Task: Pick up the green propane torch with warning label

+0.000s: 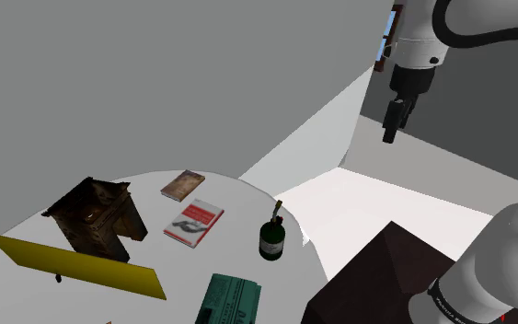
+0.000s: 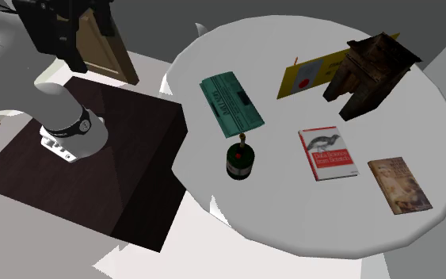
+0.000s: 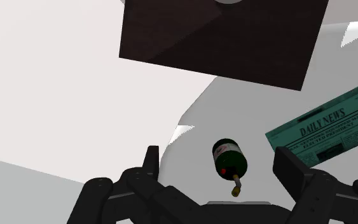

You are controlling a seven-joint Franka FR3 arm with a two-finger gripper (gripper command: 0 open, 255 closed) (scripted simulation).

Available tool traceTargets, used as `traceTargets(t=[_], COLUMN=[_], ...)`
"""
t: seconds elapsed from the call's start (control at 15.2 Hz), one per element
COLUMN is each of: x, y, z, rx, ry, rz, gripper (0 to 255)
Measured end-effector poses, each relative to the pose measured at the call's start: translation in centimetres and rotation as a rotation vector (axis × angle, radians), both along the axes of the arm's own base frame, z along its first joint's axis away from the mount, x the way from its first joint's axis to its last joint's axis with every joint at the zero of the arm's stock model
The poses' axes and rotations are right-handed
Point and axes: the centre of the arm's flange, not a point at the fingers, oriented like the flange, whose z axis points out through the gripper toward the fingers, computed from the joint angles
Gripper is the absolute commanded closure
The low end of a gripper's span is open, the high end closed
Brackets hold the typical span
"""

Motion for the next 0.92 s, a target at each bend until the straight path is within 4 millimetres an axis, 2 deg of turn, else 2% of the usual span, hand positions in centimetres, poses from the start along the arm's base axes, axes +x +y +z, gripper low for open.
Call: traceTargets(t=[0.2, 0.92], x=[1.1, 9.8], y=[0.5, 3.6], z=[-1.0, -12.8], rx=[0.006, 0.055], ry=[0.010, 0.096], rz=[-0.013, -0.130], gripper=[0, 0])
